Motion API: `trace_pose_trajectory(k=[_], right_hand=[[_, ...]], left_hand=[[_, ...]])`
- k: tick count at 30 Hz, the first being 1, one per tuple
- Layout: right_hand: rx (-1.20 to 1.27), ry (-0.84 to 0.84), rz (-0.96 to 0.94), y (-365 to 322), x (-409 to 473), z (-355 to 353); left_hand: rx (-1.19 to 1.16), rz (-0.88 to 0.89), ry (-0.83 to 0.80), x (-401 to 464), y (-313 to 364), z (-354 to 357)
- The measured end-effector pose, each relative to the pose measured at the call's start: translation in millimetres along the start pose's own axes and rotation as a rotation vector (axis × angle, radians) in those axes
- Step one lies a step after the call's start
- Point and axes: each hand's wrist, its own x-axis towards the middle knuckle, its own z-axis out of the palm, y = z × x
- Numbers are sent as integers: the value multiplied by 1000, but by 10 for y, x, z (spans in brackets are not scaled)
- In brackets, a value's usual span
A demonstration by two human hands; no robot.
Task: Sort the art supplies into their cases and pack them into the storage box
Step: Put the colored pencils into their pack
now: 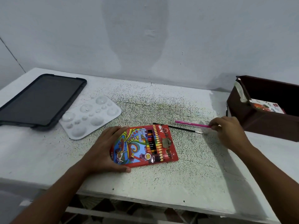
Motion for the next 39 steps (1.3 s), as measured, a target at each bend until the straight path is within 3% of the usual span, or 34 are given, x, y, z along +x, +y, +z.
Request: trace_pose_trajectory(k=[4,12,15,17,21,26,30,33,39], right_hand=[[-13,-29,-190,-176,-135,-75],[167,-188,-268,-929,-370,86],[447,-266,-196,-1241,-423,103],[472,-218,-136,-1275,-408,124],[425,-274,26,-1259,-338,91],[356,-332,25,-1392,-352,110],[330,-286,44,-1471,-332,59],[357,-370,88,-1562,-276,64],[432,-448,233,-1658,-125,33]], left_hand=[[3,-13,-5,0,-13,5],[8,-20,0,-5,-19,16],[17,-6,-1,-18,-7,18],[27,5,-6,-13,-13,30],[70,-63,-43,34,-47,28],[183,-191,-50,369,159,10],[272,-210,-212,725,306,39],[347,-244,-330,906,387,80],[216,-258,-387,1067,456,44]])
